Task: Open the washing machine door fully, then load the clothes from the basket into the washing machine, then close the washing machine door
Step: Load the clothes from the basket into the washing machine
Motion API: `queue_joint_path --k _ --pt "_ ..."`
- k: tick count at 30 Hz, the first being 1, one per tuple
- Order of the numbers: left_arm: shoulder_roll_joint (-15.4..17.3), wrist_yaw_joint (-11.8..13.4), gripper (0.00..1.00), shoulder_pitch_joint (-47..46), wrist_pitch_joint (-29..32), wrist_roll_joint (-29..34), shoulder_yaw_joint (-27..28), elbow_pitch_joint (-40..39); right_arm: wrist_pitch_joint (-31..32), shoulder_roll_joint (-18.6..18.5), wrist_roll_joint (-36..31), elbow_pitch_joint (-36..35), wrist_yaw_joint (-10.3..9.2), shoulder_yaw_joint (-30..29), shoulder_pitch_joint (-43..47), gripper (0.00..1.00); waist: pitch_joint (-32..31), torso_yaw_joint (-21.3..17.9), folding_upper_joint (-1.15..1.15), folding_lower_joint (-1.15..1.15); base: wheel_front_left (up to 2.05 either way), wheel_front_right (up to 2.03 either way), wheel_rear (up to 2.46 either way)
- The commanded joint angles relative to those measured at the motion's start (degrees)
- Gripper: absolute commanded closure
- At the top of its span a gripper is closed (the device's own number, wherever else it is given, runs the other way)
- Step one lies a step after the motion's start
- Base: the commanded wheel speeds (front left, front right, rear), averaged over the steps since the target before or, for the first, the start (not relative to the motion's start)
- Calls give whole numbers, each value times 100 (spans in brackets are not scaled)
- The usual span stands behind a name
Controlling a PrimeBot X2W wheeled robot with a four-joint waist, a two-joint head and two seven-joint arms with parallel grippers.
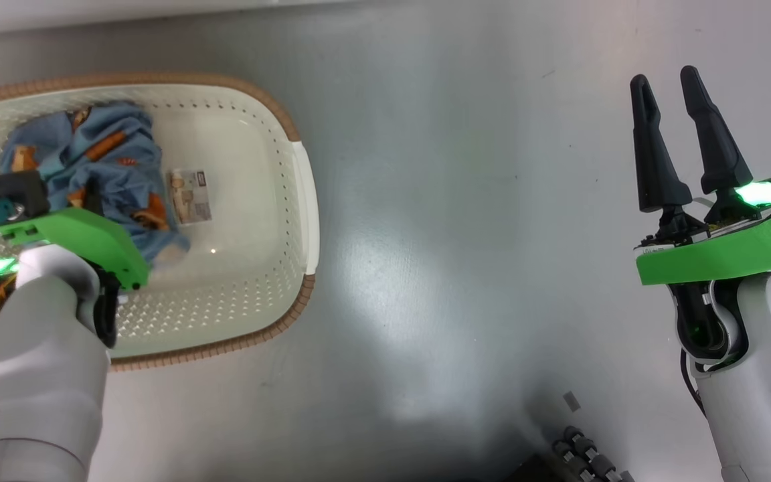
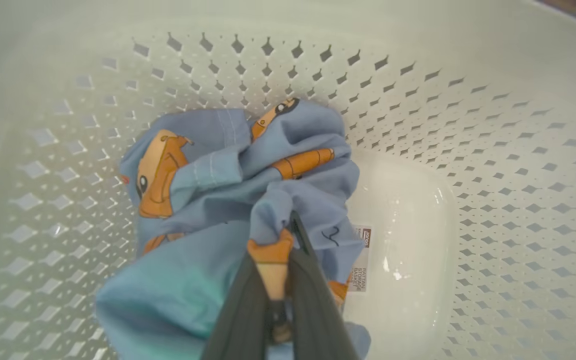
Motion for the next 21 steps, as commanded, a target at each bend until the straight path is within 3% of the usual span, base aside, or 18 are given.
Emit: queue_joint_path --k 1,12,21 --pt "152 -80 100 304 -145 1 26 -50 -26 11 44 -88 52 57 225 0 -98 34 0 0 0 0 0" --pt "16 -221 100 739 -424 -28 -62 -486 -26 -22 25 -27 52 38 360 0 -546 183 0 0 0 0 0" --pt "-88 -270 100 1516 -432 -14 52 -1887 -26 -54 17 39 52 61 475 0 -872 295 0 0 0 0 0"
